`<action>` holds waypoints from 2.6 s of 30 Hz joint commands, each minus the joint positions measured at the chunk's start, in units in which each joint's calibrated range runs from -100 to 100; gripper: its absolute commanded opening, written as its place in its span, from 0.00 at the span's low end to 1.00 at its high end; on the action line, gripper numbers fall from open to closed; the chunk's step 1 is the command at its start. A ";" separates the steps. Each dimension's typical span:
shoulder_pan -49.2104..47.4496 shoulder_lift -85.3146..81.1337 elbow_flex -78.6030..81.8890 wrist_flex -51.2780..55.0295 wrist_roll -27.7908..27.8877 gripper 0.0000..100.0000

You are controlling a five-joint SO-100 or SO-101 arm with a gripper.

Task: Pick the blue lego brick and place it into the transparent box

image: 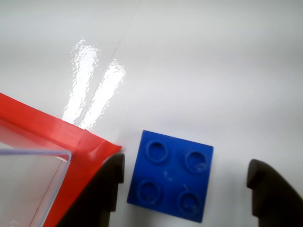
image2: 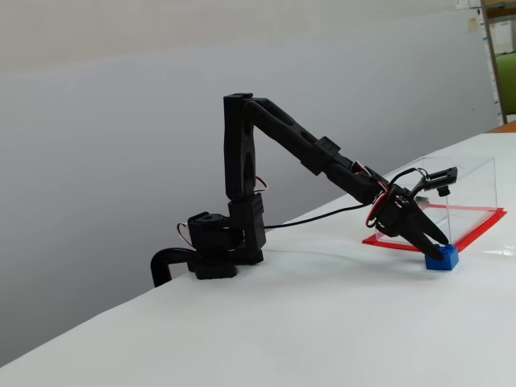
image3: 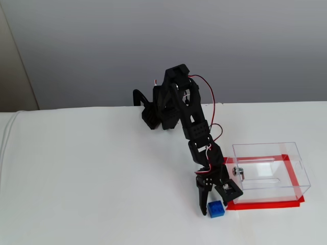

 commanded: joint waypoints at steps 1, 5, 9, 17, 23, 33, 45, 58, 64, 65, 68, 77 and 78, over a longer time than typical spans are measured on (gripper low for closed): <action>0.16 -0.23 -5.03 -0.66 0.11 0.28; 0.16 0.11 -5.03 -0.66 0.11 0.28; 0.23 0.11 -5.03 -0.57 0.11 0.28; 0.31 1.22 -4.94 -0.57 0.11 0.28; 0.23 1.22 -5.03 -0.57 0.11 0.28; 0.23 1.30 -4.40 -0.57 0.11 0.24; 0.16 1.22 -4.13 0.21 0.16 0.13; 0.31 0.96 -4.40 3.87 0.11 0.12; 0.38 0.11 -4.67 3.87 0.11 0.12; 0.38 -0.14 -4.85 3.87 0.11 0.12; 0.60 -3.62 -4.94 4.21 0.11 0.12; 3.86 -15.33 -4.13 4.21 0.21 0.12; 4.23 -16.69 -4.13 4.21 0.21 0.12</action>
